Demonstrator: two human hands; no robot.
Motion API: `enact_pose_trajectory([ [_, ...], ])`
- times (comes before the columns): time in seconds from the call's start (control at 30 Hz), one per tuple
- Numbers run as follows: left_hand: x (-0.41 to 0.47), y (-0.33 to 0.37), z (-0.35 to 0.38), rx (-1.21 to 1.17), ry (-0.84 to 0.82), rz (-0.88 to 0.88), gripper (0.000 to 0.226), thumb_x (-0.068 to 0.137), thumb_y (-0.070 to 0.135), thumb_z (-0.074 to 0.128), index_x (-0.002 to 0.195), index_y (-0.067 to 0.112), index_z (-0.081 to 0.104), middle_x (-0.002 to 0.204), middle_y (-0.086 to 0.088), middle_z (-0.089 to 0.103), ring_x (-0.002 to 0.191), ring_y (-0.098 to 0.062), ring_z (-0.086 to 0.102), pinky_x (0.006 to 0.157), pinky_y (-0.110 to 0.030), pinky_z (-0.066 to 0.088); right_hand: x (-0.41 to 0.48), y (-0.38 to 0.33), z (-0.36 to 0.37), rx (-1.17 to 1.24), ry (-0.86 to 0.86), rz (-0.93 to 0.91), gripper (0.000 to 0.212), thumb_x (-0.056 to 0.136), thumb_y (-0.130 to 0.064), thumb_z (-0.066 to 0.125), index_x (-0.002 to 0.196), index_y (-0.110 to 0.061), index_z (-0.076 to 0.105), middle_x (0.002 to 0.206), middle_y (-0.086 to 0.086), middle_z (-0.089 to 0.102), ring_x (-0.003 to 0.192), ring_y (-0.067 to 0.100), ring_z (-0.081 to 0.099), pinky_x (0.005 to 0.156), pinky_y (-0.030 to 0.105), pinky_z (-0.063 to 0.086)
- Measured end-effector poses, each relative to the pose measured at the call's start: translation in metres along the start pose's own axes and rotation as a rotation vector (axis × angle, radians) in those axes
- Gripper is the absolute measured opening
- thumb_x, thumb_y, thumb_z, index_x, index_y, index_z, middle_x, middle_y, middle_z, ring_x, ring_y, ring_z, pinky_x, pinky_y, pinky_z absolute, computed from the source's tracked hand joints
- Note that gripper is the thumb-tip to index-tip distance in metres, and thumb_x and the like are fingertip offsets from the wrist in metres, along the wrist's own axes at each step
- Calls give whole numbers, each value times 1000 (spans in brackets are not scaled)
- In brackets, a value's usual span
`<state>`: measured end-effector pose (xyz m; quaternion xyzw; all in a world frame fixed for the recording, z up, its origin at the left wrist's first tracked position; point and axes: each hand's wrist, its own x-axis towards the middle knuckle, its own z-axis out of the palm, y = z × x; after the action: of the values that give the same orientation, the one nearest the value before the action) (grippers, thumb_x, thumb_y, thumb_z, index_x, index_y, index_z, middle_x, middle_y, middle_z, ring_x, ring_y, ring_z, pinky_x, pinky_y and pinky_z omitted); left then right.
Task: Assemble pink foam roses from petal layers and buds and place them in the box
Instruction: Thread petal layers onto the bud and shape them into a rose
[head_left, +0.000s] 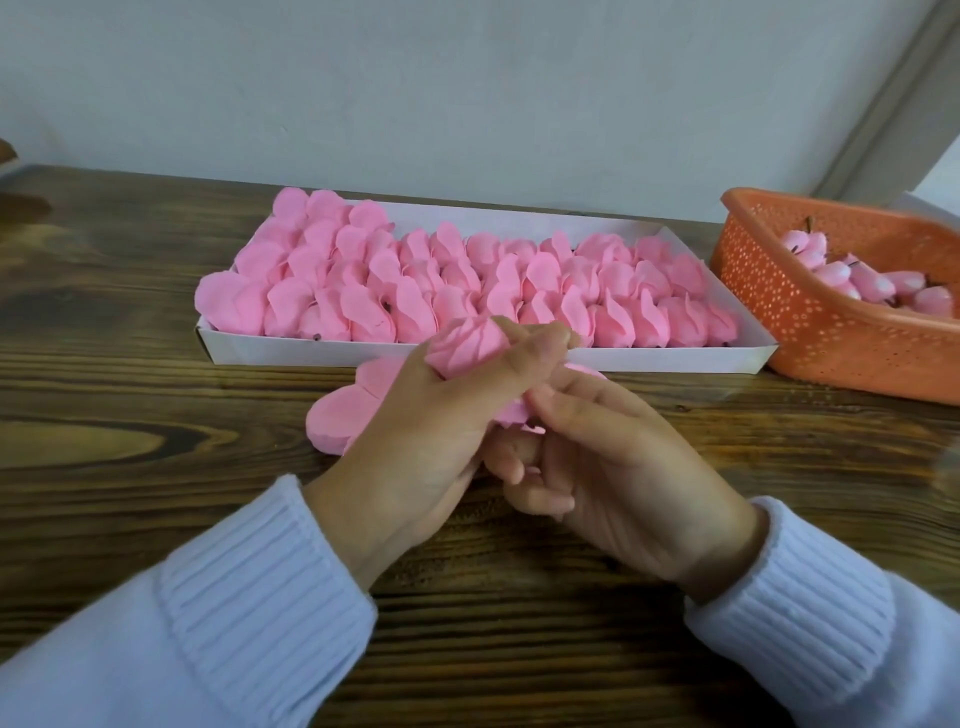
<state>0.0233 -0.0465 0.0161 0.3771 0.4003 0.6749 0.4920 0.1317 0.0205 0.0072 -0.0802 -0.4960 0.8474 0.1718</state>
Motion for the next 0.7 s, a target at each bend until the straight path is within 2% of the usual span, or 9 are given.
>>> enact_pose_trajectory([
  [0.07, 2, 0, -2, 1, 14, 6, 15, 66, 29, 77, 62, 21, 64, 83, -3, 68, 40, -16, 46, 34, -16, 41, 0, 0, 1, -14, -14, -32, 28, 86, -15, 54, 113, -15, 57, 72, -2, 60, 57, 8, 51, 43, 13, 34],
  [0.13, 0, -1, 0, 10, -18, 15, 15, 64, 25, 79, 66, 20, 66, 90, -17, 64, 43, -18, 48, 37, -19, 45, 0, -1, 1, -36, 14, -34, 15, 89, -18, 50, 99, -12, 59, 69, 2, 60, 54, 8, 47, 42, 13, 34],
  [0.2, -2, -2, 3, 22, -37, 19, 8, 65, 27, 76, 68, 23, 71, 93, -34, 55, 41, -19, 49, 37, -20, 46, 1, -1, 0, -40, 35, -6, 25, 94, -22, 42, 84, -13, 64, 66, 6, 60, 50, 10, 47, 40, 15, 34],
  [0.23, -3, -2, 3, 28, -32, 16, 6, 66, 27, 76, 69, 23, 71, 95, -36, 54, 44, -23, 51, 37, -21, 46, 1, -1, 0, -38, 35, 0, 27, 94, -23, 40, 85, -14, 64, 65, 4, 60, 51, 10, 49, 40, 15, 34],
  [0.3, -1, -2, 1, 44, -5, 21, 7, 67, 28, 76, 67, 24, 71, 89, -24, 62, 51, -27, 52, 36, -19, 44, 0, -1, 1, 1, 35, -14, 23, 91, -21, 43, 104, -17, 61, 68, 0, 60, 54, 10, 53, 42, 15, 35],
  [0.37, 0, 0, -1, 34, 4, 38, 8, 66, 26, 76, 63, 23, 69, 82, -9, 65, 41, -19, 48, 35, -17, 41, -1, 0, 2, 21, 18, -28, 30, 89, -17, 46, 115, -22, 59, 69, -2, 60, 56, 8, 53, 44, 15, 34],
  [0.5, -2, -3, 3, 25, 0, 30, 13, 60, 36, 72, 62, 24, 69, 92, -19, 57, 36, -8, 45, 37, -19, 45, 0, -3, 2, -23, 62, -2, 21, 92, -18, 48, 106, -3, 56, 66, 8, 51, 50, 10, 44, 40, 15, 32],
  [0.6, -3, -3, 6, 49, 40, 80, 16, 61, 40, 70, 60, 24, 67, 88, -27, 58, 37, -15, 47, 40, -22, 47, 0, -3, 4, -36, 41, 5, 21, 96, -18, 43, 109, -3, 49, 66, 7, 54, 50, 11, 47, 39, 16, 32],
  [0.7, -3, -2, 5, 66, 54, 108, 17, 63, 38, 72, 56, 25, 63, 79, -2, 65, 58, -25, 54, 55, -37, 51, -2, -3, 5, 24, -11, -11, 33, 89, -14, 45, 120, -6, 51, 69, -2, 59, 58, 8, 51, 44, 15, 35],
])
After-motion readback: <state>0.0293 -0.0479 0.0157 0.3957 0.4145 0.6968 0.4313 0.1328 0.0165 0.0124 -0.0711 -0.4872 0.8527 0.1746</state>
